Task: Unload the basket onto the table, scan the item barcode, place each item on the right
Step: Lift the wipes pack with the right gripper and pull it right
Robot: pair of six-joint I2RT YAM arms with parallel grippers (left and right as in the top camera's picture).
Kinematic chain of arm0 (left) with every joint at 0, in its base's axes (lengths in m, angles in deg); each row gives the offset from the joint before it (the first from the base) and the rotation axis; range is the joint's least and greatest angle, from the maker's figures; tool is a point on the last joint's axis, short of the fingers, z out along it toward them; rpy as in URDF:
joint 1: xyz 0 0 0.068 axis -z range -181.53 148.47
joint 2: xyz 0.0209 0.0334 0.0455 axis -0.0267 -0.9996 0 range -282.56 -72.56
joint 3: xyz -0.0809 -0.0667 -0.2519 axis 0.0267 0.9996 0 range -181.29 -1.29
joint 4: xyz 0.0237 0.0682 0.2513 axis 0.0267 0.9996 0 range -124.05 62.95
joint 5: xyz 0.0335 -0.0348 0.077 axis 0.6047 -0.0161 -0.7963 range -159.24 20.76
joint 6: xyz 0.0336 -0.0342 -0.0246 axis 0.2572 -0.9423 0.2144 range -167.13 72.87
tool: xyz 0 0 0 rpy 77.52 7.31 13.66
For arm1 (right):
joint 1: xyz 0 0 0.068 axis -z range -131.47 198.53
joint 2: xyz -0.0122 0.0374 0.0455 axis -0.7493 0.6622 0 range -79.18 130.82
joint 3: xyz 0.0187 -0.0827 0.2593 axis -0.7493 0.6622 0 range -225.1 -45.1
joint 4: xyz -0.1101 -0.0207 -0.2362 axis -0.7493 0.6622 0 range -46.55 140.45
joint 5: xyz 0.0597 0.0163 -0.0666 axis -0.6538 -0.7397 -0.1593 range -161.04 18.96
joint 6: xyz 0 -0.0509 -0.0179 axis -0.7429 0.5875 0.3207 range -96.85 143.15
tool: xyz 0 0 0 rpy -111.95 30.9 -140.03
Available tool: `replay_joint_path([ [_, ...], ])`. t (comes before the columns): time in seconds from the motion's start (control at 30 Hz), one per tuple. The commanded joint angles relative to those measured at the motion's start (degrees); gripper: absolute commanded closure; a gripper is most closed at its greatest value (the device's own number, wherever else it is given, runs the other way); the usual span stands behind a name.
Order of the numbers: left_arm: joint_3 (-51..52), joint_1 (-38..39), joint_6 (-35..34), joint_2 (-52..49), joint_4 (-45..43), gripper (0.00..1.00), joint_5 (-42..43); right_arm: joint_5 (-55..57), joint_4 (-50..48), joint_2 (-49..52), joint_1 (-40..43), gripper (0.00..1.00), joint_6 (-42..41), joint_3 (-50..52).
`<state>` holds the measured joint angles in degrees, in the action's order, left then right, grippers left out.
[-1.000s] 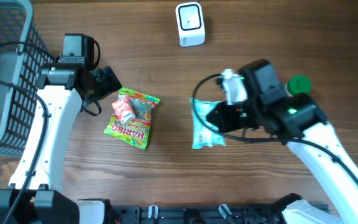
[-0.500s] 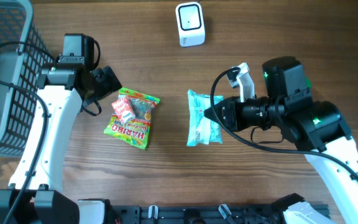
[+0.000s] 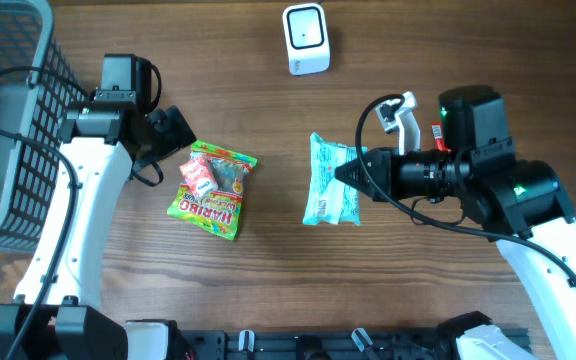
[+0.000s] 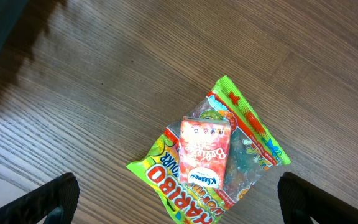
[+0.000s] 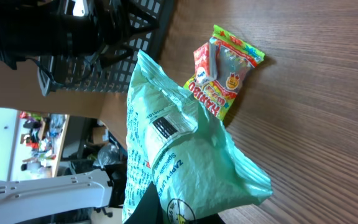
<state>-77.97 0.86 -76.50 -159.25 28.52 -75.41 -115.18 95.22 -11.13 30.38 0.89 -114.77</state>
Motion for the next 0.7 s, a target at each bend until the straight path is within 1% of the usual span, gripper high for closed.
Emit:
replay_joint_path([
  [0.0, 0.0, -0.3, 0.7, -0.3, -0.2, 0.00, -0.3, -2.0, 0.0, -0.8, 0.2, 0.96, -0.2, -0.4],
  [0.13, 0.0, -0.3, 0.7, -0.3, -0.2, 0.00, -0.3, -0.8, 0.2, -0.8, 0.2, 0.95, -0.2, -0.4],
  [0.23, 0.0, -0.3, 0.7, -0.3, -0.2, 0.00, -0.3, 4.8, 0.5, -0.8, 0.2, 0.96, 0.0, -0.4],
  [0.33, 0.0, -0.3, 0.7, -0.3, -0.2, 0.00, -0.3, 14.6, 1.5, -0.8, 0.2, 0.96, 2.3, -0.3],
  [0.37, 0.0, -0.3, 0.7, -0.4, -0.2, 0.00, -0.3, 20.3, 1.7, -0.8, 0.2, 0.96, 3.3, 0.0],
  [0.5, 0.0, -0.3, 0.7, -0.4, -0.2, 0.00, -0.3, 39.3, 1.4, -0.5, 0.1, 0.96, 2.5, 3.0],
  [0.6, 0.0, -0.3, 0.7, -0.3, -0.2, 0.00, -0.3, 47.1, 2.6, 0.8, 0.1, 0.96, 2.7, 5.0],
  [0.67, 0.0, -0.3, 0.7, -0.4, -0.2, 0.00, -0.3, 47.1, 3.0, 1.2, 0.1, 0.96, 2.7, 5.0],
])
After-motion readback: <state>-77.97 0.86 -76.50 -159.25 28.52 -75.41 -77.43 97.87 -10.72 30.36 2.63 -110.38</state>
